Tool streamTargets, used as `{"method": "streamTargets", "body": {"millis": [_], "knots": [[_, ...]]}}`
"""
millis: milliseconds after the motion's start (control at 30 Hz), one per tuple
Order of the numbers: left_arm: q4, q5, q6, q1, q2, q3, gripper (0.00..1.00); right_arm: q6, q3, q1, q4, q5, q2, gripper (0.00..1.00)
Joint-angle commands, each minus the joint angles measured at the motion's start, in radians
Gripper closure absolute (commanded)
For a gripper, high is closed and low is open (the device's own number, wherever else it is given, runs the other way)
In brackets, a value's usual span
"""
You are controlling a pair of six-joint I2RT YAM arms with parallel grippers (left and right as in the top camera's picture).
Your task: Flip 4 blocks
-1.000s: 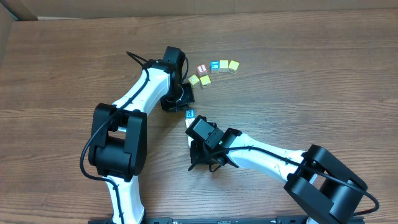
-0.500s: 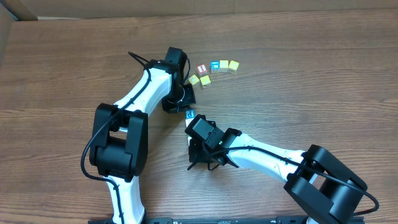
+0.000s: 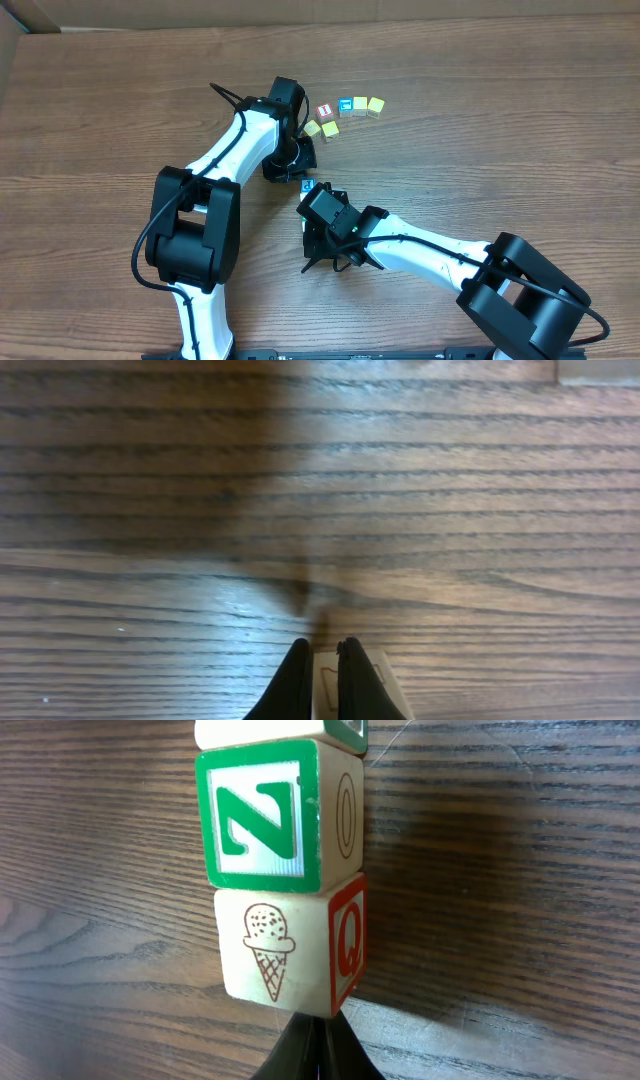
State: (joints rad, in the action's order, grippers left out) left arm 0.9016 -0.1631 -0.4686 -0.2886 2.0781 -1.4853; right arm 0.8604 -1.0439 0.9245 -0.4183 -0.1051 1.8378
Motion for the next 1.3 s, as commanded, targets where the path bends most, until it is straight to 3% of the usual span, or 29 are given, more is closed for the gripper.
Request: {"method": "streamTargets", "body": {"millis": [0,133,300,367,400,433,533,567,633,667,700,967,1267], "knots": [[-0.006,0.036,0.019,0.004,0.009,-0.005,0.96,0.004,0.003,0.003,0.007,-0.001,0.006,0.96],[0.009,0.035,0.02,0.037,0.008,-0.047,0.96,-0.004,-0.013,-0.008,-0.012,-0.066,0.0,0.96],[0.106,0.036,0.02,0.126,0.008,-0.189,0.96,-0.095,-0.091,-0.074,-0.167,-0.071,-0.05,0.96],[0.137,0.036,0.02,0.163,0.008,-0.227,0.9,-0.134,-0.114,-0.119,-0.208,-0.069,-0.072,0.96],[0.145,0.036,0.02,0.181,0.008,-0.237,0.82,-0.159,-0.125,-0.149,-0.225,-0.069,-0.083,0.96],[0.15,0.036,0.02,0.197,0.008,-0.241,0.69,-0.179,-0.13,-0.177,-0.235,-0.069,-0.09,0.89],[0.161,0.036,0.019,0.243,0.01,-0.238,0.09,-0.25,-0.133,-0.283,-0.247,-0.069,-0.1,0.65],[0.178,0.036,0.019,0.253,0.01,-0.238,0.0,-0.282,-0.133,-0.322,-0.251,-0.067,-0.099,0.55],[0.203,0.037,0.019,0.268,0.01,-0.238,0.0,-0.348,-0.133,-0.395,-0.26,-0.042,-0.098,0.38],[0.202,0.039,0.02,0.274,0.01,-0.238,0.0,-0.37,-0.133,-0.428,-0.267,-0.02,-0.098,0.22],[0.199,0.042,0.02,0.277,0.01,-0.238,0.0,-0.38,-0.133,-0.464,-0.277,0.004,-0.098,0.0],[0.197,0.042,0.019,0.282,0.01,-0.238,0.0,-0.379,-0.133,-0.665,-0.309,0.029,-0.098,0.0],[0.197,0.042,0.02,0.282,0.01,-0.238,0.0,-0.379,-0.133,-0.723,-0.31,0.029,-0.098,0.0]]}}
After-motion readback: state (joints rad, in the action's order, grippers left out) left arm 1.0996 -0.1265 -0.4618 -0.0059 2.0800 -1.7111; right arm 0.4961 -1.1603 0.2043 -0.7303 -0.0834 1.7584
